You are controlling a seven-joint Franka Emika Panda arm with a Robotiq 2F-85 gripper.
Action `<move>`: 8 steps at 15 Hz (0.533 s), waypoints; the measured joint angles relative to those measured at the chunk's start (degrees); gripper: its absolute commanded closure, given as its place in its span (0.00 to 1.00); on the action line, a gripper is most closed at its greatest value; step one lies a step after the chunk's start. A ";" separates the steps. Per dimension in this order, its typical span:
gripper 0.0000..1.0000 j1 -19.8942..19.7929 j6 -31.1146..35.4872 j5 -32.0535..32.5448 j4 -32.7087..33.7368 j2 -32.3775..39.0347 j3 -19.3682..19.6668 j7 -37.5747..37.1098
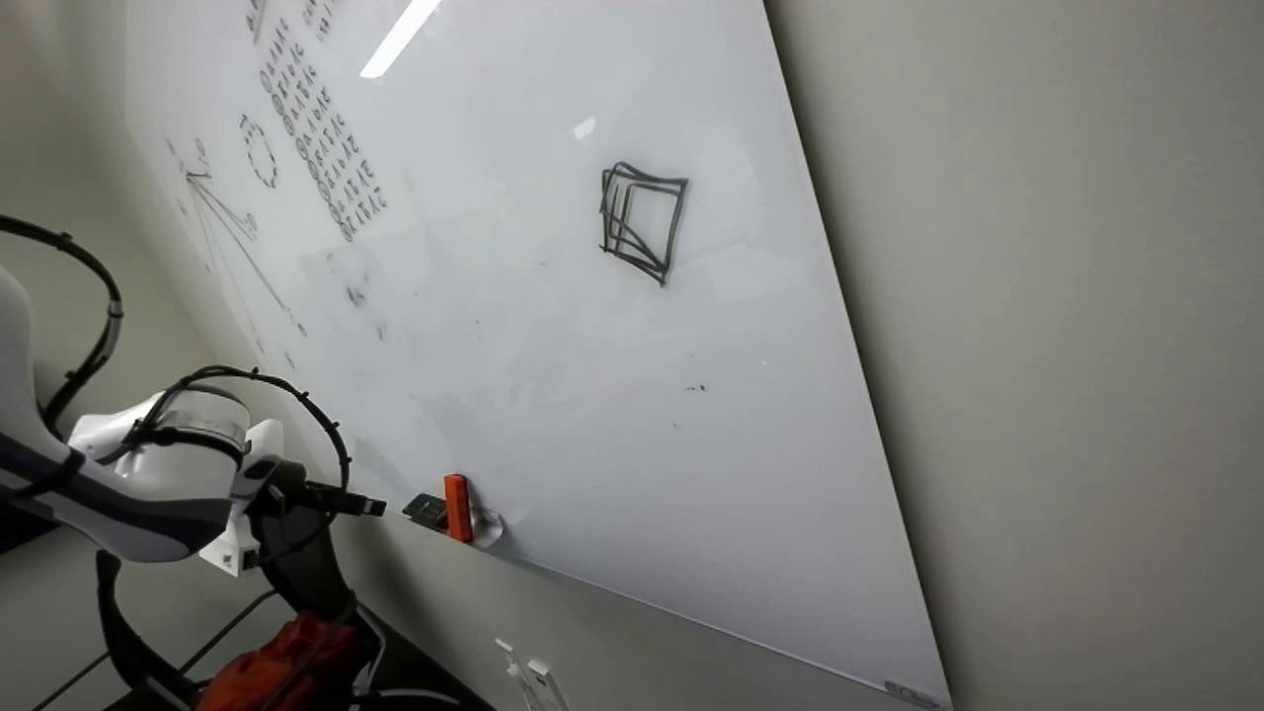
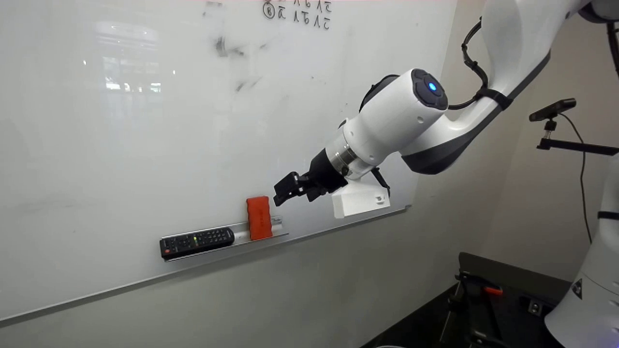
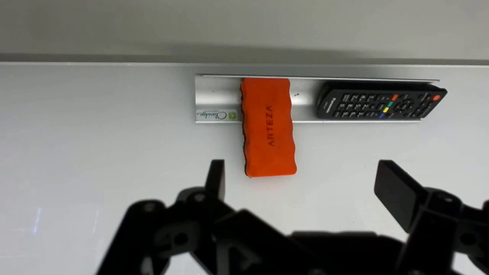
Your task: Use the orange eraser to wipe the bottom right corner of the whiteboard
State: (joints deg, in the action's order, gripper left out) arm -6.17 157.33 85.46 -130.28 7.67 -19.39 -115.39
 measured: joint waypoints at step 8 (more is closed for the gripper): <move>0.00 0.20 -0.87 1.58 0.19 0.45 -0.03 -2.03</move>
State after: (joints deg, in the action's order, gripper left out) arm -5.97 156.46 87.03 -130.09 8.12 -19.42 -117.42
